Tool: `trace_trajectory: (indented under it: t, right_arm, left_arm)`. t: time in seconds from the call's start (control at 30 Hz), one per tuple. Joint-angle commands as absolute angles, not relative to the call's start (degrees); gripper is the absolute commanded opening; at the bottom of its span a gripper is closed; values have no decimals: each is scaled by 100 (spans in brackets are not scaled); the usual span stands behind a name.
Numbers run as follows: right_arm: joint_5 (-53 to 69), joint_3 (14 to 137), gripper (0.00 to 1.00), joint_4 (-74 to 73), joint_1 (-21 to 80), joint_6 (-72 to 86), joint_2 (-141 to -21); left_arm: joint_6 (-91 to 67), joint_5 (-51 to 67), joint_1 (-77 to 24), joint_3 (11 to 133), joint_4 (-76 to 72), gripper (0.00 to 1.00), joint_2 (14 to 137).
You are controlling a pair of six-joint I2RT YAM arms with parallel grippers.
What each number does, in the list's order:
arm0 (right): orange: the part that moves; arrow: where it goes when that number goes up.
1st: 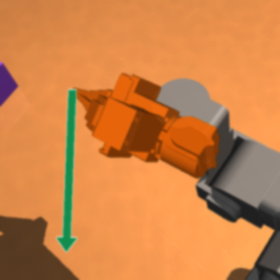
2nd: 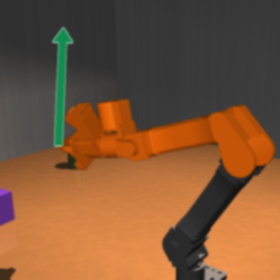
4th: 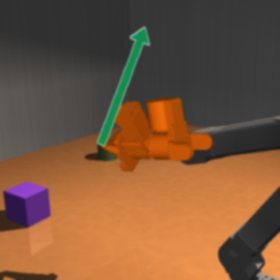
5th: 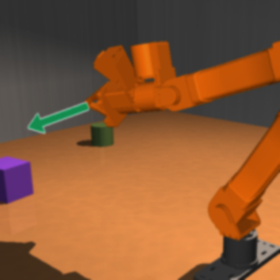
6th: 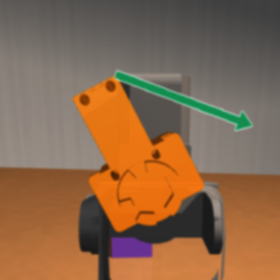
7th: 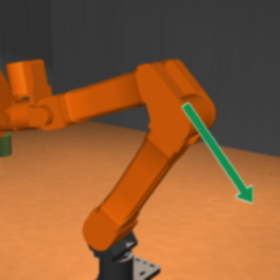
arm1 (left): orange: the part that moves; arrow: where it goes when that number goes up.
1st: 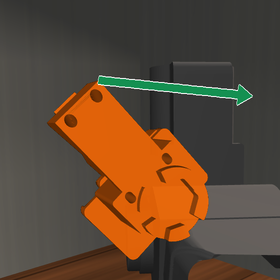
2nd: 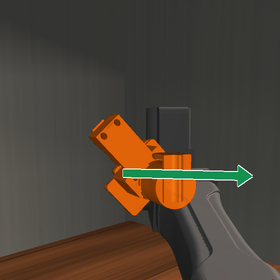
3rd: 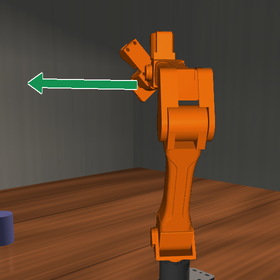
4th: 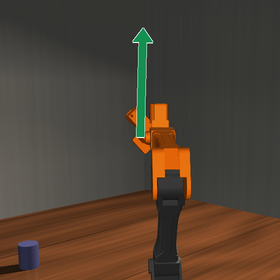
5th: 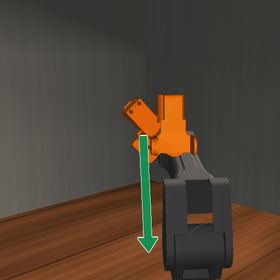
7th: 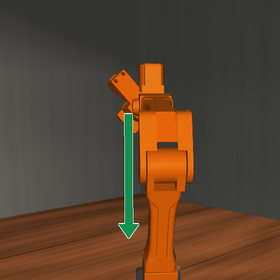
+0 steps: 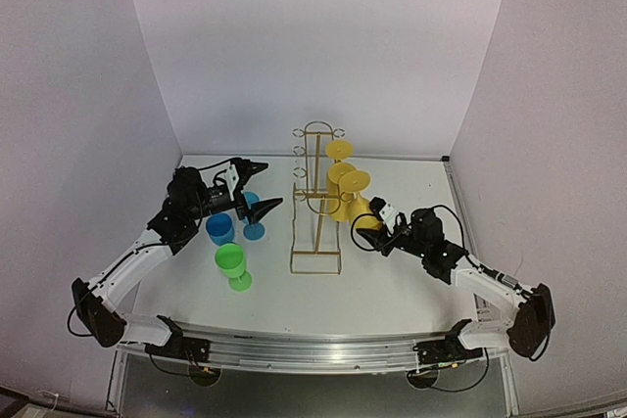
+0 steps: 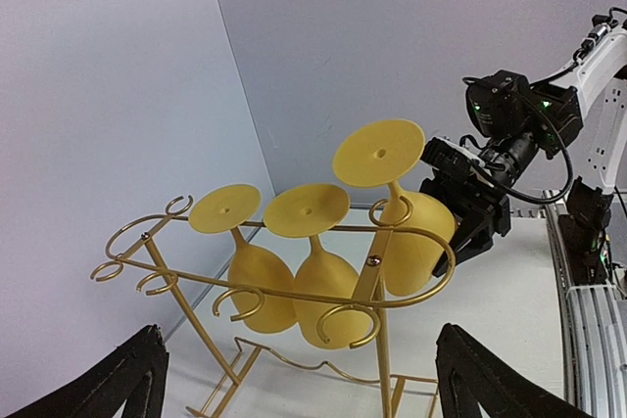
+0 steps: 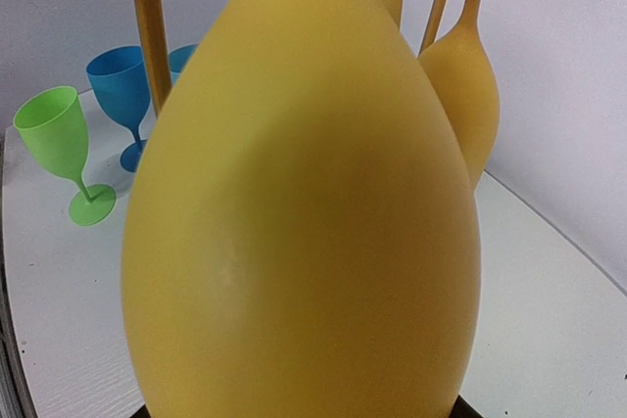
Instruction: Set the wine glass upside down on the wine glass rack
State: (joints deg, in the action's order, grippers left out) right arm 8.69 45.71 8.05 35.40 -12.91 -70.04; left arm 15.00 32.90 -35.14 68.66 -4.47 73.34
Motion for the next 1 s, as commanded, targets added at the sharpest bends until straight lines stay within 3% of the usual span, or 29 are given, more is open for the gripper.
trace_trajectory:
  t: [0.0, 0.97]
  right_arm:
    - [1041, 4614, 22, 1019, 3524, -1264, -7041]
    - [1509, 4737, 22, 1001, 3524, -1390, -7541]
  left_arm:
    - [1532, 3393, -3492, 7190, -545, 95, 7395]
    - [1620, 3399, -3481, 7231, -469, 95, 7454]
